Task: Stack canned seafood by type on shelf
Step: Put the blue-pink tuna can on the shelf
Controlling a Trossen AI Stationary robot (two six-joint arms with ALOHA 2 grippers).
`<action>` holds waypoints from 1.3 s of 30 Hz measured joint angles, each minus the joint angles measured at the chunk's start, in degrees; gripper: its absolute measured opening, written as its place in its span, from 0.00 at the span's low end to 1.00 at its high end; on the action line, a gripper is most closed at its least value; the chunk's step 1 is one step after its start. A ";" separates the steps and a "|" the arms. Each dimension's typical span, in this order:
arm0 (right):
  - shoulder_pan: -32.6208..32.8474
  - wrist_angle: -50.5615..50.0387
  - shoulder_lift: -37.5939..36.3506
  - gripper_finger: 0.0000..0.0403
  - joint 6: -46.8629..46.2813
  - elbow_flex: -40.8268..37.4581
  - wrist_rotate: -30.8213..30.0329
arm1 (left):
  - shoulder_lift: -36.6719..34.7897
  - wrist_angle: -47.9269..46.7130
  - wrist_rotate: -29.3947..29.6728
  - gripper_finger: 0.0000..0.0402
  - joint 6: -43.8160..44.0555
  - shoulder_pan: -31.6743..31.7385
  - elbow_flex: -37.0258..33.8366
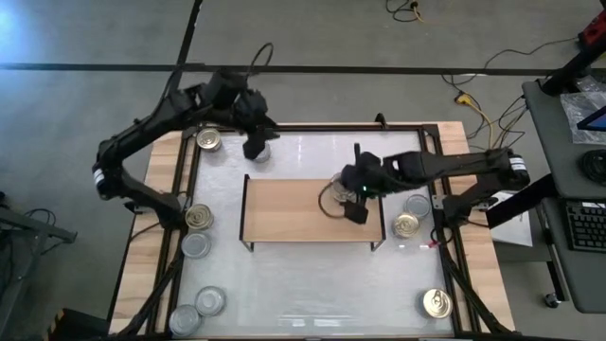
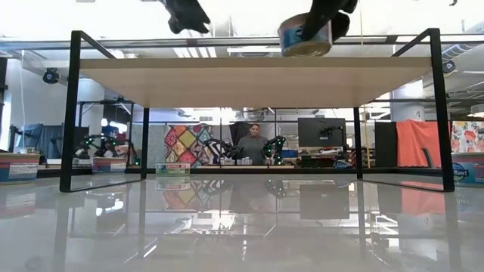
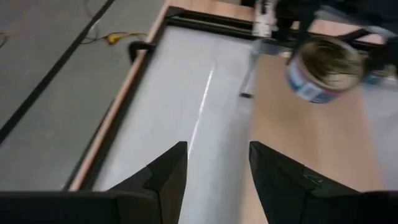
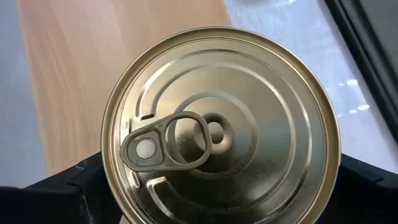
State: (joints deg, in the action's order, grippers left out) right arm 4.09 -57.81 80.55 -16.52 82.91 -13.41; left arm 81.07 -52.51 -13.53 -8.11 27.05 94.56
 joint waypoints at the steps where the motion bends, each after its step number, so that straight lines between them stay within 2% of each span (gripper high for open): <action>1: 0.37 -0.63 0.27 0.92 -0.03 -0.25 -0.29 | -0.63 0.04 0.83 0.39 0.28 -1.44 -0.46; 8: -0.63 -2.06 0.44 0.94 1.95 -4.34 -0.59 | -3.27 1.92 9.75 0.39 1.70 -8.36 -2.13; 16: -2.22 -2.19 0.59 0.98 2.49 -5.59 0.35 | -2.57 6.38 11.54 0.39 3.70 -8.51 -2.13; 18: -2.60 -2.20 0.57 0.98 2.50 -5.59 1.17 | -1.76 8.59 10.73 0.39 4.10 -8.50 -2.54; 22: -3.58 -2.37 0.57 0.99 2.97 -5.59 4.67 | 1.60 13.02 1.00 0.39 2.66 -9.40 -4.33; 29: -4.62 -2.94 0.50 0.99 7.45 -5.94 6.31 | 10.65 20.14 0.43 0.39 1.23 -14.62 -5.00; 34: -4.63 -2.94 0.50 0.99 7.91 -5.94 6.37 | 16.11 30.78 0.51 0.34 -0.47 -17.95 -5.25; 39: -4.63 -3.01 0.50 0.99 5.30 -5.88 6.36 | 19.82 43.51 -3.34 0.29 3.20 -17.68 -8.86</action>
State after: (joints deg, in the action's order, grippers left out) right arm -0.54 -60.82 81.06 -11.23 77.03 -7.06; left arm 100.89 -9.00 -16.86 -4.91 9.37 85.69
